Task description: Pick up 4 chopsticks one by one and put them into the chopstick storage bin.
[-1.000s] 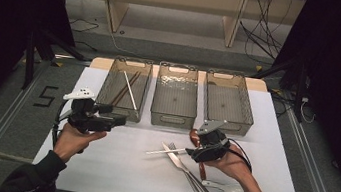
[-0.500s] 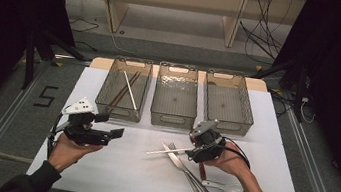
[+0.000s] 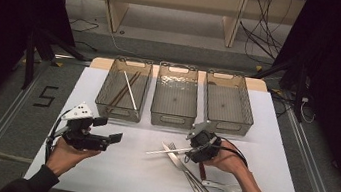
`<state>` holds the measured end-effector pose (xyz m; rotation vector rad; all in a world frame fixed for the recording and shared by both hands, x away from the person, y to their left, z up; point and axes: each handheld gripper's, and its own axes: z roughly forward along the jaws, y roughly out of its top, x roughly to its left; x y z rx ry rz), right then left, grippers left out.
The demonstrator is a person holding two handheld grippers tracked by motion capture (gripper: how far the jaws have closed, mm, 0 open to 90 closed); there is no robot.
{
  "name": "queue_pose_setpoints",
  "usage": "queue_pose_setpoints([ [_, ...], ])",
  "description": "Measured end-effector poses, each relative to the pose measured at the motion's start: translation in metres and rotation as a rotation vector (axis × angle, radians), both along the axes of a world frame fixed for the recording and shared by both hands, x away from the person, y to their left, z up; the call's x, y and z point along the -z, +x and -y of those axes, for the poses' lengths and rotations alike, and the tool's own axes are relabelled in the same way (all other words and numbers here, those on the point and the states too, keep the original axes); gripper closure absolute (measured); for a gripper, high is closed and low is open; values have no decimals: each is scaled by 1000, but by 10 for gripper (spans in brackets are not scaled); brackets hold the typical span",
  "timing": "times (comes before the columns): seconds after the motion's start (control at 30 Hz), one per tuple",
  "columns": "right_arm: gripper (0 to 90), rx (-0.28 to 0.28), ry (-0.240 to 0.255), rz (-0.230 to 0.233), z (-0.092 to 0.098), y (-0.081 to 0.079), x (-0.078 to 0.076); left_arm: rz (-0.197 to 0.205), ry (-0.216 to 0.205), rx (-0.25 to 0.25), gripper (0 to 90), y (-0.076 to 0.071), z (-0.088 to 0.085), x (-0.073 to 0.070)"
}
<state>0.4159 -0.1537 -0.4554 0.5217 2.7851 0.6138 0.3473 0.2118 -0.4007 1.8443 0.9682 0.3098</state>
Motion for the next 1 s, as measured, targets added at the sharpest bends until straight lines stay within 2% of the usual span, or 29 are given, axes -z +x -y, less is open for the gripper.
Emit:
queue_pose_setpoints([
  [0.23, 542, -1, -20, -3, -2, 0, 3, -8, 8, 8, 160, 0, 1, 2],
  [0.63, 643, -34, -53, 11, -3, -4, 5, -12, 14, 15, 161, 1, 1, 3],
  [0.87, 705, -94, -94, 45, -3, -8, 4, -16, 13, 18, 162, 1, 2, 4],
  [1.0, 743, -132, -98, 44, -2, -11, 3, -23, 23, 23, 163, 2, 2, 5],
])
